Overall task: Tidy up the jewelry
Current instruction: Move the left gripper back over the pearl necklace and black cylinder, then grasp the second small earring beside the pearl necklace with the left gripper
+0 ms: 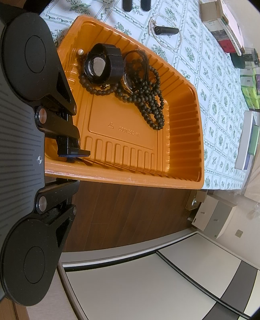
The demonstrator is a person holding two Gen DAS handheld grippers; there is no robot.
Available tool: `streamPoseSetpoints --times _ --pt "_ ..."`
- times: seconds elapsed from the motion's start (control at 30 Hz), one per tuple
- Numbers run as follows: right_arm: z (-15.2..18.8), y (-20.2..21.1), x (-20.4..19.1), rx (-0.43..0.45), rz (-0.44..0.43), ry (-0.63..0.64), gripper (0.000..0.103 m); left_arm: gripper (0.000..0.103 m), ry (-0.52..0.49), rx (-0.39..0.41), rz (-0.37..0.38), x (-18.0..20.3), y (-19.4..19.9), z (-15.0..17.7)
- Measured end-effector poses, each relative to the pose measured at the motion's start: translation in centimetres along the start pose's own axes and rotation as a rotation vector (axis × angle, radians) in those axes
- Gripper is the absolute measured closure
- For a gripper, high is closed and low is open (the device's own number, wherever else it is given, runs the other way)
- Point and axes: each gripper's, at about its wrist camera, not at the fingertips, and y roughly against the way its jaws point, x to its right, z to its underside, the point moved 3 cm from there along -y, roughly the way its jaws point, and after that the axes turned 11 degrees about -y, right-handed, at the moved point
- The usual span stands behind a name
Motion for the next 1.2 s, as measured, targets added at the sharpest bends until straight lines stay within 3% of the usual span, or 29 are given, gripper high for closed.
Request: streamPoseSetpoints --times 0.4,0.83,1.2 --pt "0.0 0.0 0.1 -0.002 0.001 0.002 0.100 0.078 0.145 -0.090 -0.160 -6.2 1.2 6.0" --pt "0.0 -0.3 0.2 -0.010 0.003 -0.004 0.100 0.078 0.148 -0.085 -0.127 -8.0 -2.9 5.0" --pt "-0.1 -0.3 0.2 -0.011 0.002 -0.003 0.100 0.088 0.169 -0.100 -0.117 -8.5 -5.5 5.4"
